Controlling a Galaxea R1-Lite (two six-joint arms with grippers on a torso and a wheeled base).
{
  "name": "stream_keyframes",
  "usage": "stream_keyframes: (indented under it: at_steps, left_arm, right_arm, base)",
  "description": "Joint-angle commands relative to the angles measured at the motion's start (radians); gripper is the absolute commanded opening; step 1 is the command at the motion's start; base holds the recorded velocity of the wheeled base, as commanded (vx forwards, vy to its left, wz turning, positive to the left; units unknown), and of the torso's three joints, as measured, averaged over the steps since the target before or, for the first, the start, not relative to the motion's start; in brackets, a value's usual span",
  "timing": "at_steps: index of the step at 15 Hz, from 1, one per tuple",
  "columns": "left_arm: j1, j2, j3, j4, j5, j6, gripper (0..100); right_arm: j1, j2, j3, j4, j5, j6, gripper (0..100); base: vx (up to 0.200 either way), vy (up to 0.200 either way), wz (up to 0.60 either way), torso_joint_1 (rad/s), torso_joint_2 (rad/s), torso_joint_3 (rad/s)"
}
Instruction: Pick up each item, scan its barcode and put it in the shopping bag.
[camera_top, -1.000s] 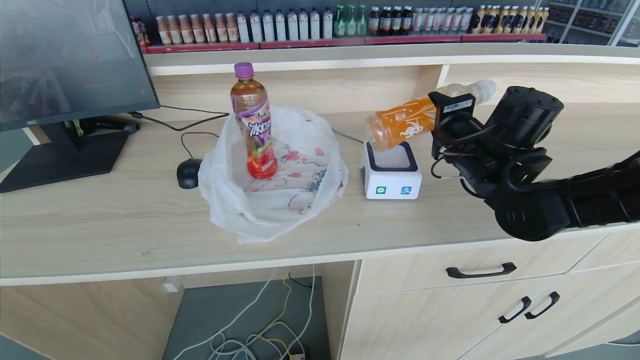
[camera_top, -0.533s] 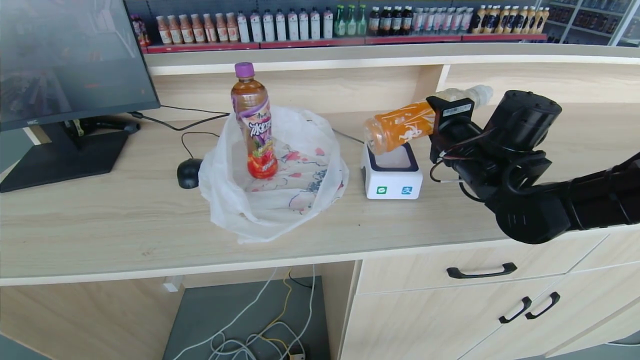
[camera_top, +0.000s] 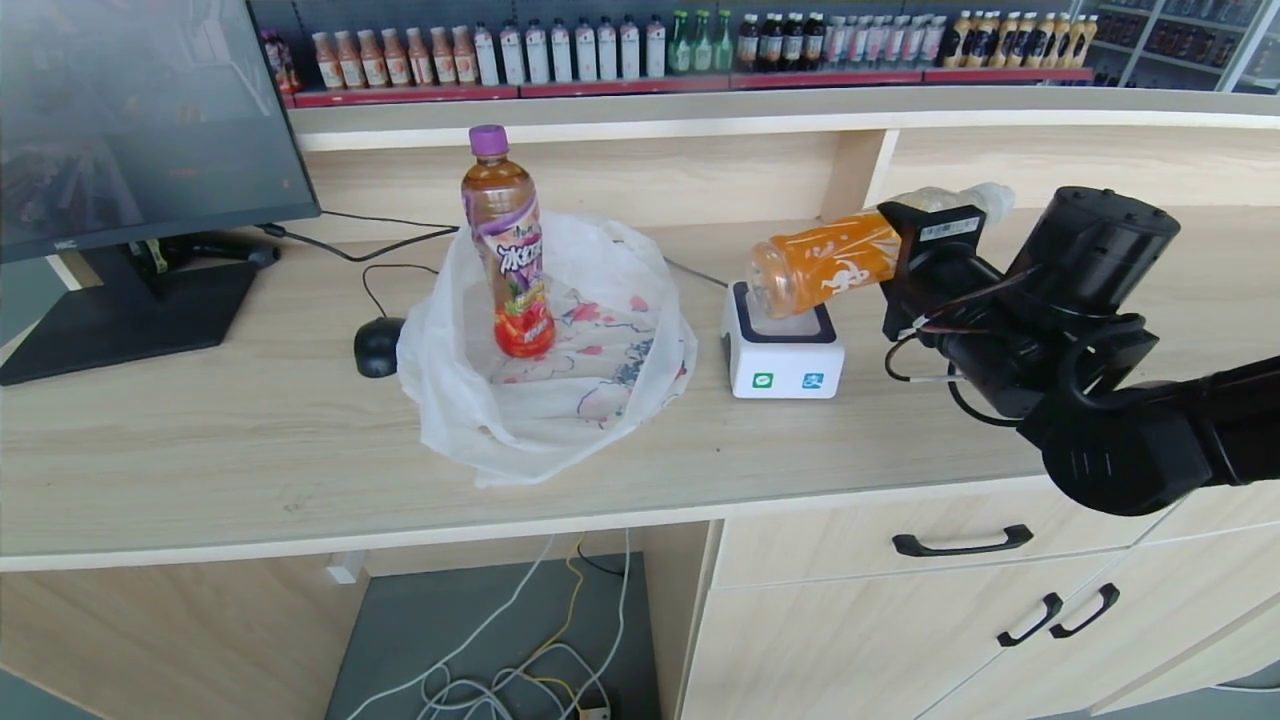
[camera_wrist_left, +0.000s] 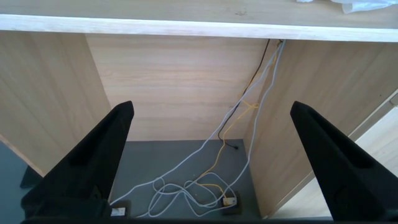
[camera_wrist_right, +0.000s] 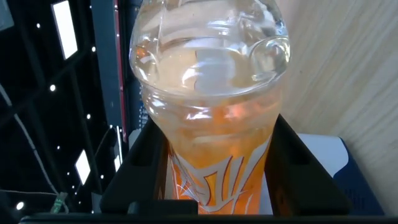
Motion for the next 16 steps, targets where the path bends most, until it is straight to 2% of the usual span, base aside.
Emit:
stream_keyframes:
  at_steps: [1,16]
  left_arm:
    - [0.000,0.001,0.000,0.000,0.000,0.000,100]
    - [0.000,0.001,0.000,0.000,0.000,0.000,100]
  right_arm:
    - [0.001,-0.018,0.016,-0.003,0.001,0.005,0]
    - [0.006,-0.018,-0.014,-0.003,0.030,0.002,0]
  base:
    - [0.000,0.000,0.00,0.000,0.00,0.000]
    - [0.000,0.000,0.00,0.000,0.00,0.000]
